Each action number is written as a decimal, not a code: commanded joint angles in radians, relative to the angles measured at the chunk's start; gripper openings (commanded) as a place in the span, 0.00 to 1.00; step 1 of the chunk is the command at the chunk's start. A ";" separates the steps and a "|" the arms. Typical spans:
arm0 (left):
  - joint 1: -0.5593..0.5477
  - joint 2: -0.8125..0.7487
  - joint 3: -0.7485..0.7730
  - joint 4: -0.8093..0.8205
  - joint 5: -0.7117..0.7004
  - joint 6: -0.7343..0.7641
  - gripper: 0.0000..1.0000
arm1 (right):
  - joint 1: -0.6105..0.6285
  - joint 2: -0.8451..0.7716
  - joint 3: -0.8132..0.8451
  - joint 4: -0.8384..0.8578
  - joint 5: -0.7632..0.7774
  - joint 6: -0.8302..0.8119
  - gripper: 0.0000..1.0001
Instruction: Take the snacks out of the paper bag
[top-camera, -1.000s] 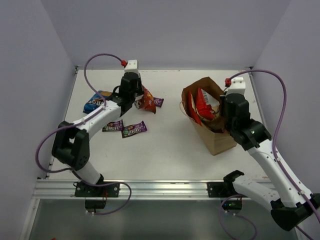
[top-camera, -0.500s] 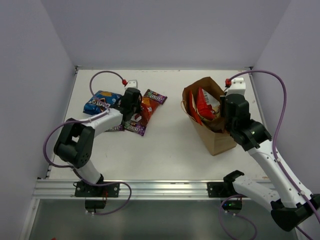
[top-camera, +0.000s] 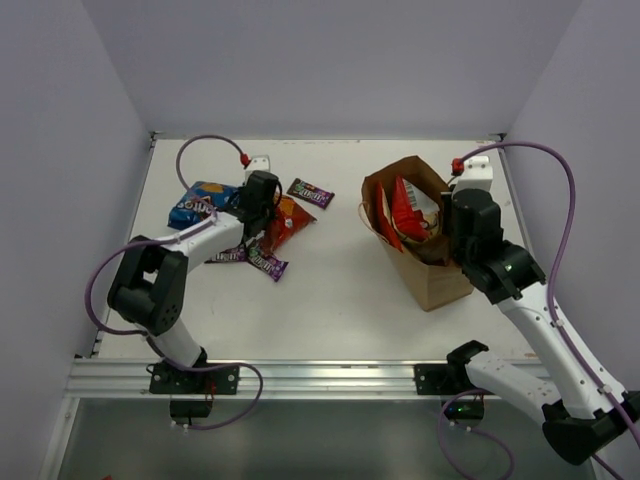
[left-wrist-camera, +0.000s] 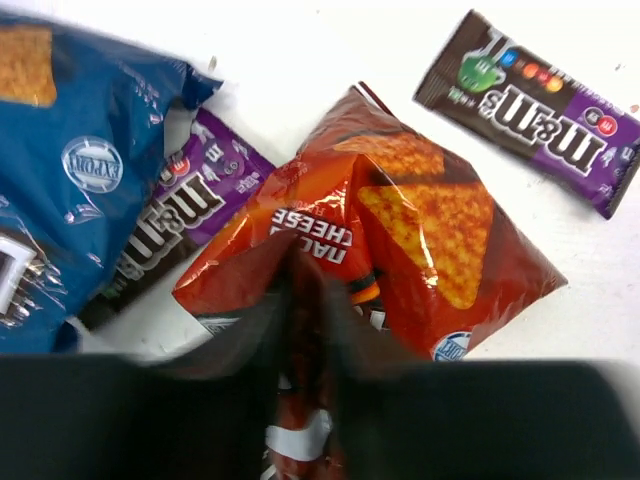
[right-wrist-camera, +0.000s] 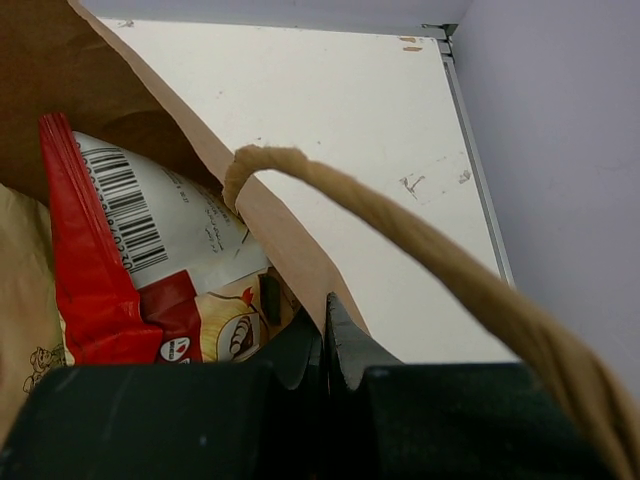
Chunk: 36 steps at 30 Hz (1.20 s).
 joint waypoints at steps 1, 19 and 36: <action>0.006 -0.016 0.097 0.090 -0.014 0.070 0.37 | 0.000 -0.028 0.013 0.019 -0.028 -0.006 0.00; -0.538 -0.207 0.595 -0.209 0.188 -0.118 1.00 | 0.000 0.007 0.102 0.077 -0.042 -0.109 0.00; -0.719 0.106 0.740 -0.364 0.069 -0.094 1.00 | 0.000 -0.024 0.062 0.108 -0.064 -0.109 0.00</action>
